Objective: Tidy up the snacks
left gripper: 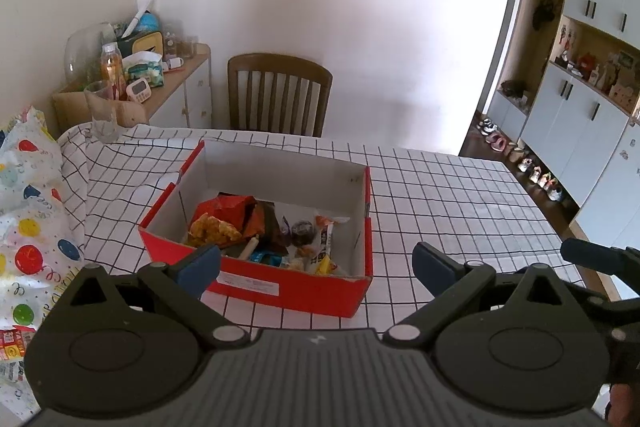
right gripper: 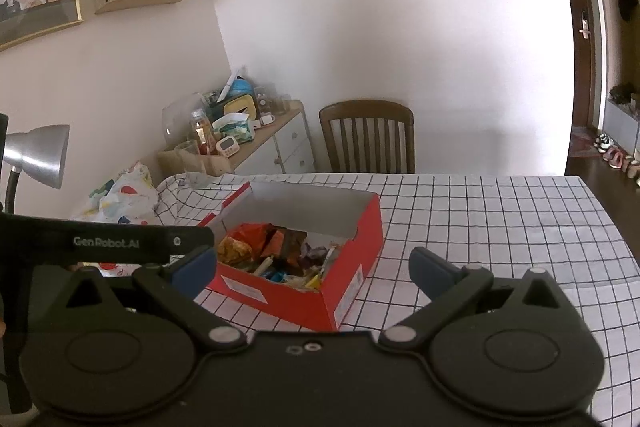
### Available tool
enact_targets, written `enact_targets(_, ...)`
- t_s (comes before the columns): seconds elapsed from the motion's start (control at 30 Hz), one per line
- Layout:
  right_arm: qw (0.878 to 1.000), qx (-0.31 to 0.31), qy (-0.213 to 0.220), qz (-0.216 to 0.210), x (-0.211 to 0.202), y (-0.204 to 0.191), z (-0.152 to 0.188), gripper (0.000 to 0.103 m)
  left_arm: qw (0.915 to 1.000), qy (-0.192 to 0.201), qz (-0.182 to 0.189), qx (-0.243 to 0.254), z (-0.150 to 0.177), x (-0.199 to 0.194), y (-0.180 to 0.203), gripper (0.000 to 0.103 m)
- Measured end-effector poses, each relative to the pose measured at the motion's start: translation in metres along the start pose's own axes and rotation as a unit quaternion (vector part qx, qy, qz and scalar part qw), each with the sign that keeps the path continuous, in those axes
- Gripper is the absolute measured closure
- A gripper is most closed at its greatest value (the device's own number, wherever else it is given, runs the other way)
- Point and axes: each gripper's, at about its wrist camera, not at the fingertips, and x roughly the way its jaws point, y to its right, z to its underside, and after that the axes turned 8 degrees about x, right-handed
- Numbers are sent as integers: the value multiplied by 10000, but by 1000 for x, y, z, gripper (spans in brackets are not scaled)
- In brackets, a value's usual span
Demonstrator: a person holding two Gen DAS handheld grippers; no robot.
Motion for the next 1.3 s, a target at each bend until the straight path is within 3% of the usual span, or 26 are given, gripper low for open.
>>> enact_targets(0.73,9999,67,82,84,-1,8,-11,0,10000,55,-53,31,-7,-3,2,0)
enact_targets(1.3,9994,152,-239,186,8,27,-27,0,9999,-90,-40,27,-19,5,14,0)
